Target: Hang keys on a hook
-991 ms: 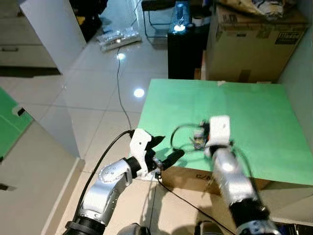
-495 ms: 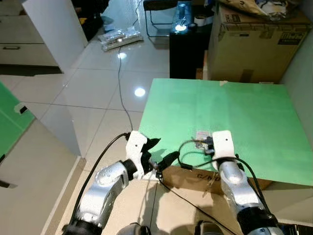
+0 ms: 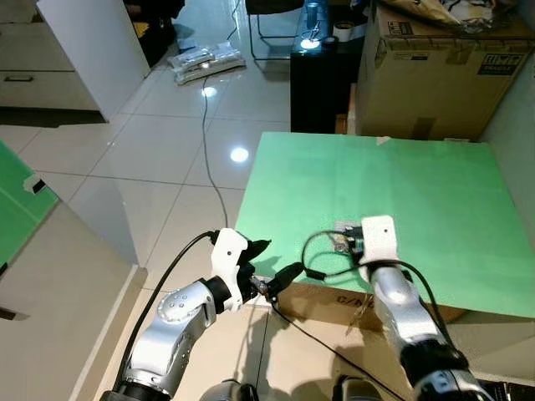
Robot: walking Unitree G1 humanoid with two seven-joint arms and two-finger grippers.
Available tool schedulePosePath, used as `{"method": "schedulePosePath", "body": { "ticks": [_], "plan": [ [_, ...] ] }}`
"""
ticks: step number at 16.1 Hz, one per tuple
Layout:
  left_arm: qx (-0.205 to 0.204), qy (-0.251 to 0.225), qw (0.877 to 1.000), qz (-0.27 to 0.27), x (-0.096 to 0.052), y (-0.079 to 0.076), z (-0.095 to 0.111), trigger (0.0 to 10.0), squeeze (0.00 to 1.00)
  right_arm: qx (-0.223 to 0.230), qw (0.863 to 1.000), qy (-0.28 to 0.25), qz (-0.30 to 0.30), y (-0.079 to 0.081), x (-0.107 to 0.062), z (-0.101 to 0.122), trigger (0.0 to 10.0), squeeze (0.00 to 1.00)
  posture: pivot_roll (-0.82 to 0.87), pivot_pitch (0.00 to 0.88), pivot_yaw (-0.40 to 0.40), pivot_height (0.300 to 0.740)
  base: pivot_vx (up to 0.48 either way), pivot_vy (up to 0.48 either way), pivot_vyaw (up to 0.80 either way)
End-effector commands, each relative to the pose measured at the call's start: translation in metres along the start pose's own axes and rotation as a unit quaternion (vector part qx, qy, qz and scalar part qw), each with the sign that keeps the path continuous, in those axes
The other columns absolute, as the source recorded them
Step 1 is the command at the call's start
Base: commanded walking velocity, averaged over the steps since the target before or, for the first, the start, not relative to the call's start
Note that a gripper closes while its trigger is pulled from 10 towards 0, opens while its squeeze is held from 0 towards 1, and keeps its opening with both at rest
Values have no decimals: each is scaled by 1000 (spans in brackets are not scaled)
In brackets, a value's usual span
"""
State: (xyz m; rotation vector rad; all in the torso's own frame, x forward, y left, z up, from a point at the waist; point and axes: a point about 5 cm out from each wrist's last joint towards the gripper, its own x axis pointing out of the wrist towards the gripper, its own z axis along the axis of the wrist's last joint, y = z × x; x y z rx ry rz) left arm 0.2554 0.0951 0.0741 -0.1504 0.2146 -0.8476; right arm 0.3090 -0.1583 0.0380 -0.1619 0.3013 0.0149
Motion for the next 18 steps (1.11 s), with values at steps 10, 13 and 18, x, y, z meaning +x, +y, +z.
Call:
{"method": "schedulePosePath", "body": {
  "ticks": [10,13,18],
  "plan": [
    [-8,16,1000,-2,-12,-16,-10,10000,0,-3,999,30,30,9,0,-13,10000,0,-42,212,100,740,0,0,0],
    [-17,14,1000,4,-12,-20,-11,10000,0,-6,998,43,51,14,-2,-18,10000,0,-48,227,84,740,0,0,0],
    [-25,14,1000,12,-16,-26,-14,10000,0,3,995,71,71,19,-5,-28,10000,0,-41,252,63,740,0,0,0]
  ]
}}
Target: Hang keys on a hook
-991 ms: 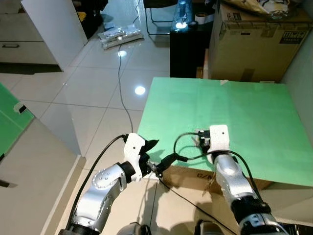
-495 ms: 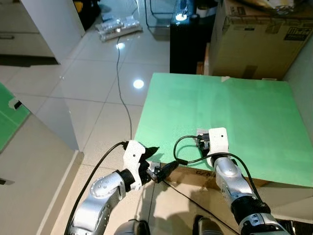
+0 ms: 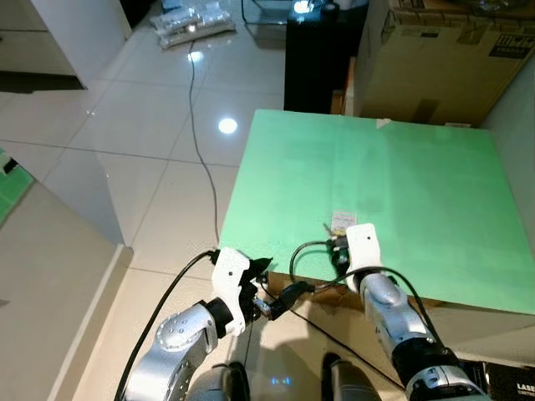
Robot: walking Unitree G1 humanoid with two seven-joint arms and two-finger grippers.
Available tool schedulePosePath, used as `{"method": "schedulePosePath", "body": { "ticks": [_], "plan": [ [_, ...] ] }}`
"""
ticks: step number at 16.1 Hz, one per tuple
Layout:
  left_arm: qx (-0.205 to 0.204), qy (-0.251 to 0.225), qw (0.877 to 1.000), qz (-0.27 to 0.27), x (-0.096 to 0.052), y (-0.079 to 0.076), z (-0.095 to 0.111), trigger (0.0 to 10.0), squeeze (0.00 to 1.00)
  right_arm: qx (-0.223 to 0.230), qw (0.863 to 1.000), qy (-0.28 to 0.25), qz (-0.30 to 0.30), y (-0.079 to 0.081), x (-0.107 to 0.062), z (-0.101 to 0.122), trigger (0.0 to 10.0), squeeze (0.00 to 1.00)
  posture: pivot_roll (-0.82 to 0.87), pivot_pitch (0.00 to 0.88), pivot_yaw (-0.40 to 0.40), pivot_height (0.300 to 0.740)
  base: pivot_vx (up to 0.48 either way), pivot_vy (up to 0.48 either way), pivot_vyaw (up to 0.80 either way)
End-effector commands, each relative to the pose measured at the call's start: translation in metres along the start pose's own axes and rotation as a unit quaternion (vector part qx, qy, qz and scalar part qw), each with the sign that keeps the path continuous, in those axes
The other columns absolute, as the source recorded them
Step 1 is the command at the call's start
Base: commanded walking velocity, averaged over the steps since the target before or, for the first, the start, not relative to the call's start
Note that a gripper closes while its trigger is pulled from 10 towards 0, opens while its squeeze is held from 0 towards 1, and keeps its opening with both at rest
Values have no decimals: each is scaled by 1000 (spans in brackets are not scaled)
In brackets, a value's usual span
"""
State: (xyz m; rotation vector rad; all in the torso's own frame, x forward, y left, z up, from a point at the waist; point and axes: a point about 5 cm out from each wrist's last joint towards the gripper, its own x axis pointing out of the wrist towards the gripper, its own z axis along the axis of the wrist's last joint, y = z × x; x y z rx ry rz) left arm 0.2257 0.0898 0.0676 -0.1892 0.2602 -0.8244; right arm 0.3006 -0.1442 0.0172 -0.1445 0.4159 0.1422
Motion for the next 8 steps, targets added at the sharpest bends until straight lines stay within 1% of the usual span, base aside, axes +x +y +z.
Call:
{"method": "schedulePosePath", "body": {
  "ticks": [1,3,4,5,8],
  "plan": [
    [2,3,1000,3,-2,-2,-1,10000,0,5,1000,21,4,3,-2,-10,10000,0,-42,256,60,740,0,0,0],
    [-1,4,1000,6,-4,-3,-1,10000,0,-2,1000,30,7,3,-3,-13,10000,0,-43,263,57,740,0,0,0],
    [-1,5,1000,7,-4,-4,-2,10000,0,-11,999,31,5,2,-3,-13,9137,0,-45,267,55,740,0,0,0],
    [-2,6,1000,7,-4,-4,-2,10000,0,-20,999,33,5,2,-3,-14,0,0,-46,270,53,740,0,0,0],
    [-4,6,1000,8,-4,-5,-2,10000,0,-5,998,53,22,8,-5,-21,0,0,-47,272,50,740,0,0,0]
  ]
}}
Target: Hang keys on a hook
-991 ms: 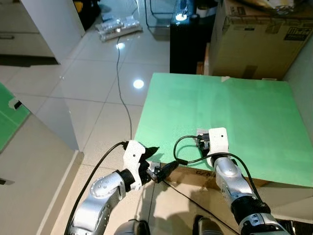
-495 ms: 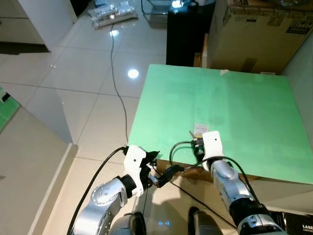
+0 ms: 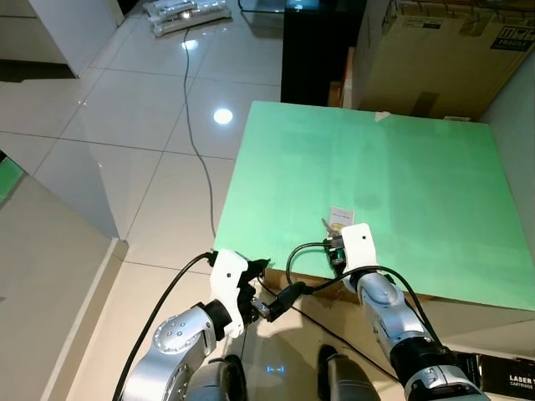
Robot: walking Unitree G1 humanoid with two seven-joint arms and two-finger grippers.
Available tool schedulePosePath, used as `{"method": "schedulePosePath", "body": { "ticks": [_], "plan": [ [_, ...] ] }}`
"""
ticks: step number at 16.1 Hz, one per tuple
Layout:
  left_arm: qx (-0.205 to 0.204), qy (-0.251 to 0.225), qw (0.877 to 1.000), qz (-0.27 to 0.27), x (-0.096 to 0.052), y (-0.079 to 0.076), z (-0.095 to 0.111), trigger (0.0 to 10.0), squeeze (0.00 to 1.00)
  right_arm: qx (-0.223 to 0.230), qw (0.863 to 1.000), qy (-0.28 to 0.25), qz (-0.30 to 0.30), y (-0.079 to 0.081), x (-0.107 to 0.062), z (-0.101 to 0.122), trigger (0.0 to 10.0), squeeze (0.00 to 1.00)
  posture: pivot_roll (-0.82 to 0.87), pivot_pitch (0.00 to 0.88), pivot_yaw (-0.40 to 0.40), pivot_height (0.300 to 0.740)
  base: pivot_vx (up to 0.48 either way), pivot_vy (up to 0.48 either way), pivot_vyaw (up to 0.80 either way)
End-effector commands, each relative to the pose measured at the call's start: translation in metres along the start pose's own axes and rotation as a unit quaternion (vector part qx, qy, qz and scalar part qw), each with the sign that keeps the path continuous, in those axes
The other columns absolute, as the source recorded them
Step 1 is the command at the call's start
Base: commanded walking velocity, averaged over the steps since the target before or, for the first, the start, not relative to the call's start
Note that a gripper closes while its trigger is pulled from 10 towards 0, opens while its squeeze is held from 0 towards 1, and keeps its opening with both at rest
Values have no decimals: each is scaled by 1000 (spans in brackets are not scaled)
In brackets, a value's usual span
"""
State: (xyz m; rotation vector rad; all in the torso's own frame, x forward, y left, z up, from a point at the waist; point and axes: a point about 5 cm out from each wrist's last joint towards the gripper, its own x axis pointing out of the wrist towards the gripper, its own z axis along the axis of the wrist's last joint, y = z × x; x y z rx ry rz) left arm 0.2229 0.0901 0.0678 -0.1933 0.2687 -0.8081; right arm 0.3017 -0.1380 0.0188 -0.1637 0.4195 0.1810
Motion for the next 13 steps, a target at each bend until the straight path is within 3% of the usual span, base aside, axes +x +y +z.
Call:
{"method": "schedulePosePath", "body": {
  "ticks": [1,10,12,13],
  "plan": [
    [0,5,1000,0,-2,-3,-2,10000,0,12,998,54,12,5,-6,-24,0,0,-48,270,50,740,0,0,0],
    [1,8,1000,-4,3,0,-1,10000,0,29,998,46,21,17,-8,-24,0,0,-58,241,57,740,0,0,0],
    [3,7,1000,-5,5,2,0,10000,0,26,999,34,21,17,-8,-19,0,0,-61,231,61,740,0,0,0],
    [4,7,1000,-5,9,4,1,10000,0,13,1000,1,17,15,-6,-2,0,0,-63,213,67,740,0,0,0]
  ]
}}
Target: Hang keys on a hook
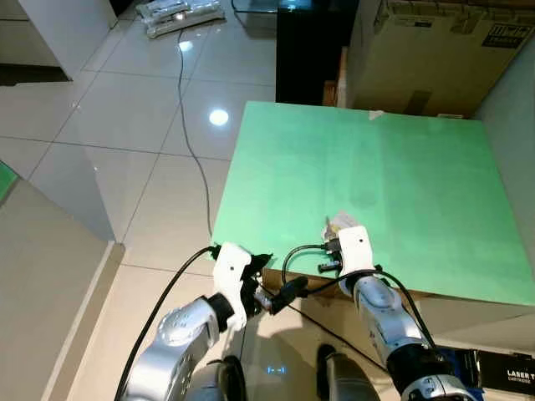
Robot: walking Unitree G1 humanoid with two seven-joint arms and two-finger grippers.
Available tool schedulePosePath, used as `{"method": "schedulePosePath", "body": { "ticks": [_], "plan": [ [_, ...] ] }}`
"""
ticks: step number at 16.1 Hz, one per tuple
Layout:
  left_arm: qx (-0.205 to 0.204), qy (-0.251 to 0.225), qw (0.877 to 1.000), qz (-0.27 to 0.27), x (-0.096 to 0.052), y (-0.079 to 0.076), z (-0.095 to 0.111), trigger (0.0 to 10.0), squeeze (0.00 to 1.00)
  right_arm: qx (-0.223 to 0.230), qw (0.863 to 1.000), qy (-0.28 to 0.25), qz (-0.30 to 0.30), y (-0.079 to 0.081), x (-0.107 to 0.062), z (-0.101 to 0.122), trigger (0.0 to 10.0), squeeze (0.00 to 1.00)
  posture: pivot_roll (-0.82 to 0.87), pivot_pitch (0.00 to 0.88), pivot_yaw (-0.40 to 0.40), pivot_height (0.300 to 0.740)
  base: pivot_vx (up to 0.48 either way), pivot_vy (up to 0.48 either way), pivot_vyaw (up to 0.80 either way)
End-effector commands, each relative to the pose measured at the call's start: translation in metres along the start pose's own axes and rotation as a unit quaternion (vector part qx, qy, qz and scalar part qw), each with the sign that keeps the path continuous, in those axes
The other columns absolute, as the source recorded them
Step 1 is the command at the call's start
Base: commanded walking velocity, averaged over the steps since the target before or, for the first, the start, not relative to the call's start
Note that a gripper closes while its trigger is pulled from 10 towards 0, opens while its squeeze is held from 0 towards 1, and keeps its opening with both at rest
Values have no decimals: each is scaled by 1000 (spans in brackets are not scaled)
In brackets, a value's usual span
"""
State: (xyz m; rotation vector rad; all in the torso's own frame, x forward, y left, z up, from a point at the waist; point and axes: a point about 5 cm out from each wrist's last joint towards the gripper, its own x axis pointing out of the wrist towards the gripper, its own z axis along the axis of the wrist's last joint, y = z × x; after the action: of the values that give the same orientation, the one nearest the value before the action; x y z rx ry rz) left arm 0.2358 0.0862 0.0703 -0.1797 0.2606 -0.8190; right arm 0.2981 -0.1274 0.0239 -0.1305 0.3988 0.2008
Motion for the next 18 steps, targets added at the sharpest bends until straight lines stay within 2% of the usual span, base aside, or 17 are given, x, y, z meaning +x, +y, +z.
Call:
{"method": "schedulePosePath", "body": {
  "ticks": [1,2,3,5,7,9,10,11,13,15,16,17,18],
  "plan": [
    [-3,6,1000,-1,0,0,-4,10000,0,-6,1000,-3,4,3,-1,2,0,0,-64,207,68,740,0,0,0],
    [-2,5,1000,0,3,1,-4,10000,0,-12,1000,-18,3,2,1,11,0,0,-64,183,68,740,0,0,0],
    [3,-3,1000,-3,9,3,1,10000,0,-14,999,-51,-2,0,3,32,0,0,-64,143,68,740,0,0,0],
    [9,-18,1000,-4,20,7,9,10000,0,-13,996,-89,-5,-5,6,58,0,0,-70,64,74,740,0,0,0],
    [13,-29,999,1,29,13,15,10000,0,-14,992,-126,-8,-11,5,83,0,0,-76,19,66,740,0,0,0],
    [14,-34,999,12,32,19,17,10000,0,-17,988,-151,-7,-14,2,99,0,0,-77,0,53,740,0,0,0],
    [8,-36,999,30,33,23,17,10000,0,-22,987,-160,-5,-15,0,104,0,0,-78,0,47,740,0,0,0],
    [-9,-40,990,131,29,48,21,10000,0,-30,984,-178,-1,-17,-6,112,0,0,-76,0,41,740,0,0,0],
    [-10,-44,975,219,17,71,26,10000,0,-23,982,-186,-5,-17,-16,110,0,0,-58,0,30,740,0,0,0],
    [8,-65,951,302,-14,91,36,10000,0,-2,982,-190,-21,-18,-40,89,0,0,-14,0,16,740,0,0,0],
    [25,-95,926,365,-42,99,42,10000,0,8,983,-178,-32,-20,-59,64,0,0,3,0,5,740,0,0,0],
    [35,-119,904,408,-60,100,44,10000,0,14,985,-167,-37,-23,-68,47,0,0,6,0,0,740,0,0,0],
    [37,-126,897,421,-65,99,43,10000,0,19,985,-165,-38,-25,-70,42,0,0,6,0,0,740,0,0,0]
  ]
}}
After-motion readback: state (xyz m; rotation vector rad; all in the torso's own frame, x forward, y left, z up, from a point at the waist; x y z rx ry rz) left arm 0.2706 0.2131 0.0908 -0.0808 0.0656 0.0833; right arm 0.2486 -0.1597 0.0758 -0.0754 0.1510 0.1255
